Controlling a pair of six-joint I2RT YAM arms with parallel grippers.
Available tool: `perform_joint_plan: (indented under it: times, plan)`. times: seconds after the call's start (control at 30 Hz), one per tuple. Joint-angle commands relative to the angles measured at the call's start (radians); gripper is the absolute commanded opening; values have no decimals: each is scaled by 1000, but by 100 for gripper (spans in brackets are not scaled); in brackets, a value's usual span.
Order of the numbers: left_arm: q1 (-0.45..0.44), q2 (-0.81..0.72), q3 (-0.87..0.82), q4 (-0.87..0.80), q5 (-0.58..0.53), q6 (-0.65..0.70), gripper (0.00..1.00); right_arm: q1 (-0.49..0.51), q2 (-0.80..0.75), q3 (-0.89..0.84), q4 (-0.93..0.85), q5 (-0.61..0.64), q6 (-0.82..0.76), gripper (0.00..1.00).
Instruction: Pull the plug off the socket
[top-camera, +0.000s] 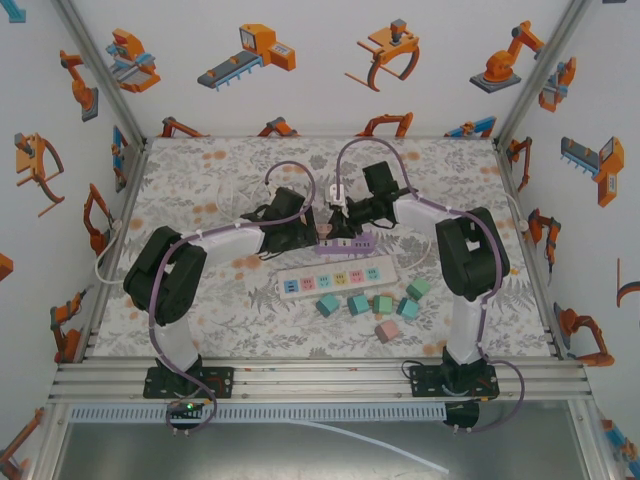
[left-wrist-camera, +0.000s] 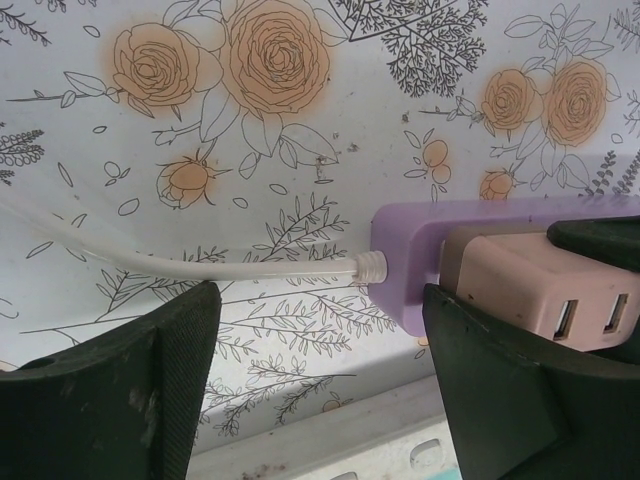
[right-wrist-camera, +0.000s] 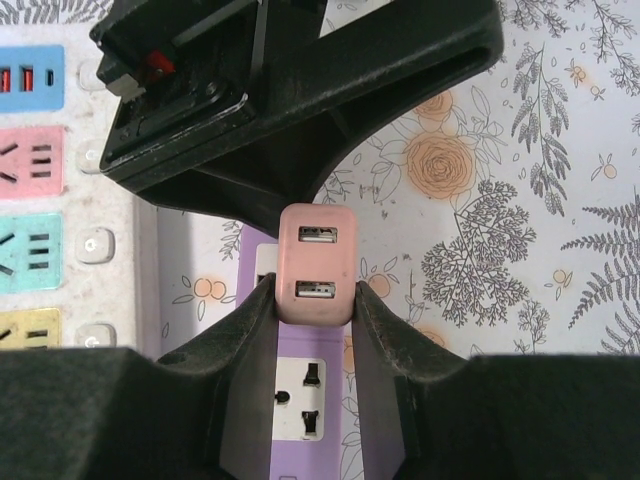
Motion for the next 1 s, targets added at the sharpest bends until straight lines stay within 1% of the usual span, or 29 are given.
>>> perform_joint_plan:
  times: [0.0, 0.07, 0.37, 0.5, 0.67, 0.77, 0.97]
  plan:
    - [-10, 40, -2, -101, -63, 13, 73, 14, -4, 47, 13, -77, 44, 12]
    - [-15, 47, -6, -112, -80, 12, 73, 12, -3, 55, 14, -76, 61, 12]
    - [-22, 43, -13, -111, -86, 4, 73, 10, -38, 45, 15, -69, 65, 12]
    - [-23, 19, -13, -97, -83, 10, 73, 7, -74, 34, 24, -54, 73, 11]
    - [-22, -33, -4, -70, -64, 51, 73, 1, -132, 5, 81, -30, 140, 12]
    - [-21, -71, 5, -46, -43, 86, 73, -3, -177, -22, 142, -8, 220, 12]
    - [-20, -208, -2, -21, 0, 156, 73, -12, -320, -95, 271, 61, 496, 11]
